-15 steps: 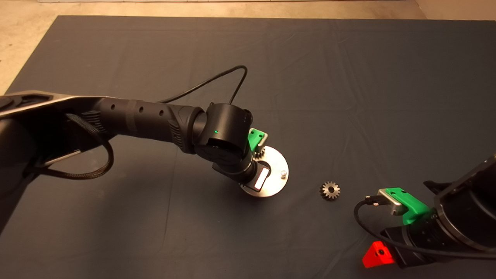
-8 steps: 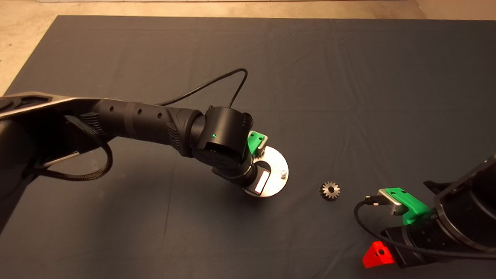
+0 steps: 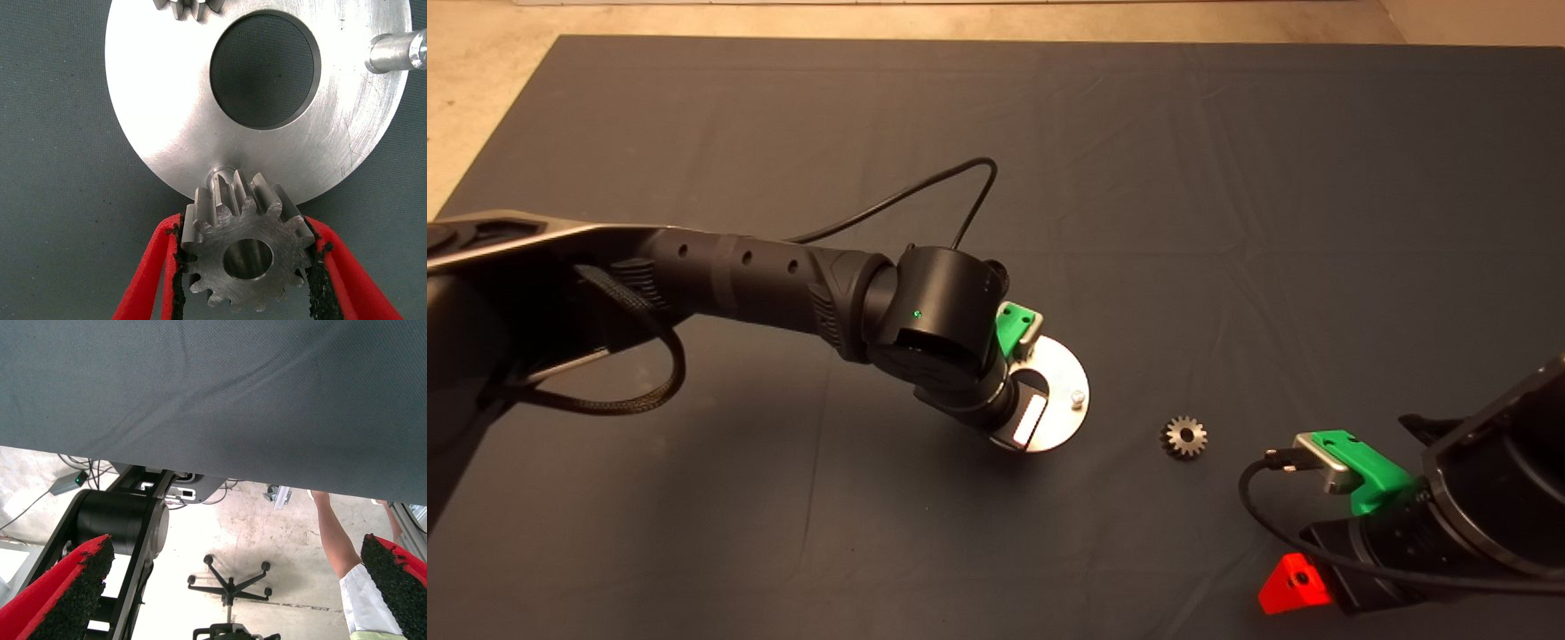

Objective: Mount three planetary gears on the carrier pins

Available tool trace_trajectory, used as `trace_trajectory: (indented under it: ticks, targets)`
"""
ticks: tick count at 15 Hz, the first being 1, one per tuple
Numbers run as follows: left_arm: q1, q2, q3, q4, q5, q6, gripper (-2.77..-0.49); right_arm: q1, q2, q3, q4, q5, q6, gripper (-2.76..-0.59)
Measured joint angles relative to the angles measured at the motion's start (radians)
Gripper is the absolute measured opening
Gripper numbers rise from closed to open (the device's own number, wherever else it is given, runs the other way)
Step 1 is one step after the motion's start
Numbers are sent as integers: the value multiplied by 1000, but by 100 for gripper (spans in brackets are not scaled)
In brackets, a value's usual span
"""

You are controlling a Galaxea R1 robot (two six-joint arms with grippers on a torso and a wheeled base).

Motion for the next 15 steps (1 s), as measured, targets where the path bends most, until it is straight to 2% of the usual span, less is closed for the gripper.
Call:
trace_trajectory:
  ticks: [6,15]
  targets:
    - [0,-1,-1,3,0,1,-233,0,0,0,0,0,0,-61]
    - [0,-11,-16,16,-4,38,-233,0,0,0,0,0,0,-61]
